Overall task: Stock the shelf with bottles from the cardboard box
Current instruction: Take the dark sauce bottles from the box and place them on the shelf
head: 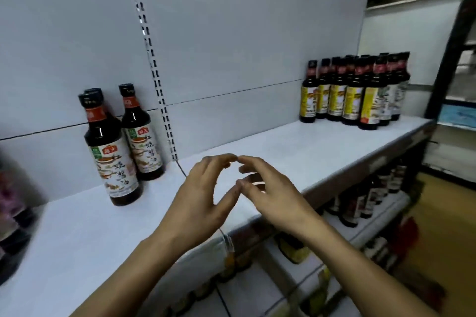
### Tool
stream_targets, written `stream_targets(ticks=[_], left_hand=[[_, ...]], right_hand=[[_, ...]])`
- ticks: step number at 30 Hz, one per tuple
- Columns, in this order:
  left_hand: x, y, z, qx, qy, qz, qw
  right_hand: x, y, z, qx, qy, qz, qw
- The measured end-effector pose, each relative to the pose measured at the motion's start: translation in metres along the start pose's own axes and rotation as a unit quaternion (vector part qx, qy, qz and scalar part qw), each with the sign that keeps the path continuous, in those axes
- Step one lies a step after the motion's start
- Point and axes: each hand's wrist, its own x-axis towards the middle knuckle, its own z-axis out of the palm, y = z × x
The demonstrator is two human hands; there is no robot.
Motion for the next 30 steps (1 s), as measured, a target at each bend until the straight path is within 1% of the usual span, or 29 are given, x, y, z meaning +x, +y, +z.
stream_targets(ticks=[3, 7, 10, 15, 21, 26, 30], left_hand=[[0.001, 0.028, 0.04, -0.033, -0.026, 0.008, 0.999], [-0.001, 0.062, 0.097, -0.087, -0.074, 0.017, 0.993], [-0.006, 0.084, 0.141, -0.107, -0.113, 0.025, 0.988], [-0.02, 0.108, 0.21, -0.137, -0.199, 0.02, 0.97], [-0.039, 0.116, 0.29, -0.178, -0.309, 0.022, 0.934], [-0.063, 0.114, 0.347, -0.199, -0.38, 0.012, 0.903], [-0.081, 0.114, 0.381, -0.228, -0.456, 0.001, 0.86]], right_hand=[[-0.027, 0.027, -0.031, -0.007, 0.032, 0.024, 0.999], [-0.067, 0.066, -0.069, -0.048, 0.061, 0.064, 0.995], [-0.098, 0.094, -0.094, -0.06, 0.061, 0.115, 0.99], [-0.147, 0.138, -0.124, -0.06, 0.067, 0.2, 0.976], [-0.203, 0.19, -0.14, -0.066, 0.094, 0.294, 0.949], [-0.246, 0.23, -0.136, -0.065, 0.129, 0.377, 0.915], [-0.273, 0.258, -0.125, -0.061, 0.159, 0.431, 0.886]])
